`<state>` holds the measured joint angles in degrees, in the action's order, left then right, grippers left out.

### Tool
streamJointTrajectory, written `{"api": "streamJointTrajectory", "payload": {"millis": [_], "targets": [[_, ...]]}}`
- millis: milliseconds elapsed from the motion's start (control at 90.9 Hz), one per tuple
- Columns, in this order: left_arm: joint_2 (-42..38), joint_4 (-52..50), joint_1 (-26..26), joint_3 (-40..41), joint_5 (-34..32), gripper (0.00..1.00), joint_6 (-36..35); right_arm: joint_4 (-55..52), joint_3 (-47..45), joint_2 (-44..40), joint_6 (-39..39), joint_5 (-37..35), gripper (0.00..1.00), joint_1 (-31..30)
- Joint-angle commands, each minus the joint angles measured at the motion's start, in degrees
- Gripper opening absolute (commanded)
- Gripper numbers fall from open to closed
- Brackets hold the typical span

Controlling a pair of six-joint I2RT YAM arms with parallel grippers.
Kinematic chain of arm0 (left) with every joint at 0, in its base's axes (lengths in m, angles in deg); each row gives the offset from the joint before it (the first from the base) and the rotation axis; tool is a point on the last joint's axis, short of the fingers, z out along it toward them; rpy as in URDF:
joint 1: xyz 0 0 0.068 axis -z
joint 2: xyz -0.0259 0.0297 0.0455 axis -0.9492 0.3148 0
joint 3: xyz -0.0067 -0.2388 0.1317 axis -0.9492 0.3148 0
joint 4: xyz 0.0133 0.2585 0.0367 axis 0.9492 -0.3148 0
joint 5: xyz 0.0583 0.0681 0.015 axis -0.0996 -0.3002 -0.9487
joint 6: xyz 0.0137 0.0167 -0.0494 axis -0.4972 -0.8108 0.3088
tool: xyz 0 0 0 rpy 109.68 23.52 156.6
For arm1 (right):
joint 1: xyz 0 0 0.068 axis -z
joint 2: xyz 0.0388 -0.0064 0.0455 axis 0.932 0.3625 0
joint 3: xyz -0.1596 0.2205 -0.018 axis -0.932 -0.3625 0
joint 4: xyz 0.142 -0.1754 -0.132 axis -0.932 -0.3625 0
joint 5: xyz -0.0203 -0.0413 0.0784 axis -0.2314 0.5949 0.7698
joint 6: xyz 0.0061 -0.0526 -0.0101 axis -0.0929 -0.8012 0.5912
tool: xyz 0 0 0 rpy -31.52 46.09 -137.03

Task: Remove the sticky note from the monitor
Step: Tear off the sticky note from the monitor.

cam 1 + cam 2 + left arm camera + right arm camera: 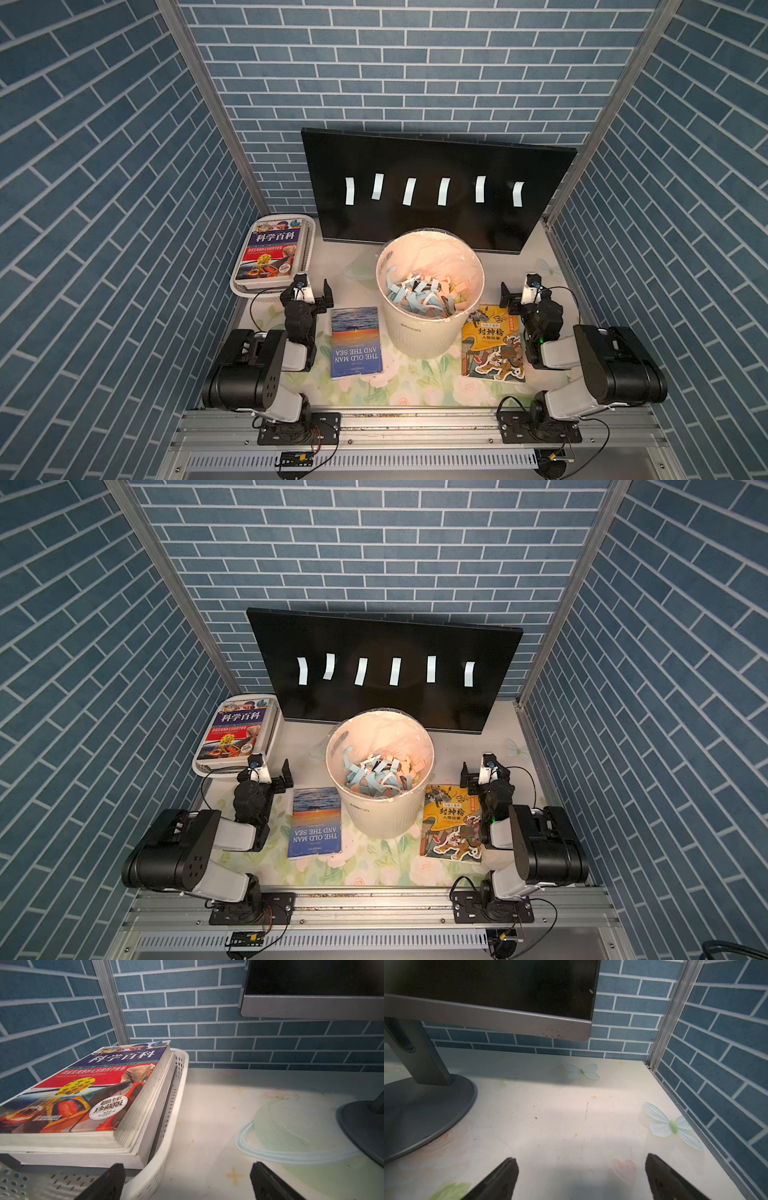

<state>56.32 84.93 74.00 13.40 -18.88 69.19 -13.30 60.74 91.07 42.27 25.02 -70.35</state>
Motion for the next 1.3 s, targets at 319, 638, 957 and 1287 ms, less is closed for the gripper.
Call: {"api": "streamJointTrajectory", "payload": {"millis": [319,638,957,1287], "targets": [[0.5,1.5,0.4,-1.0,0.2,1.0,0.6,2.1,0.9,0.5,-1.1,0.6,1.0,-0.2],[-9.1,-9.9,1.8,-3.0,-2.3,1.0,0.3,-3.8,1.4,-4.8,-1.0,-1.3,1.0,-0.5],[-30.2,-33.8,7.3,-6.9,-10.1,1.0,10.6,-18.6,5.9,-19.3,9.4,-3.1,1.0,-1.8],[-42.0,-61.1,7.2,-14.7,-9.8,1.0,43.2,-41.7,15.4,-25.1,32.7,4.2,1.0,-0.8]]}}
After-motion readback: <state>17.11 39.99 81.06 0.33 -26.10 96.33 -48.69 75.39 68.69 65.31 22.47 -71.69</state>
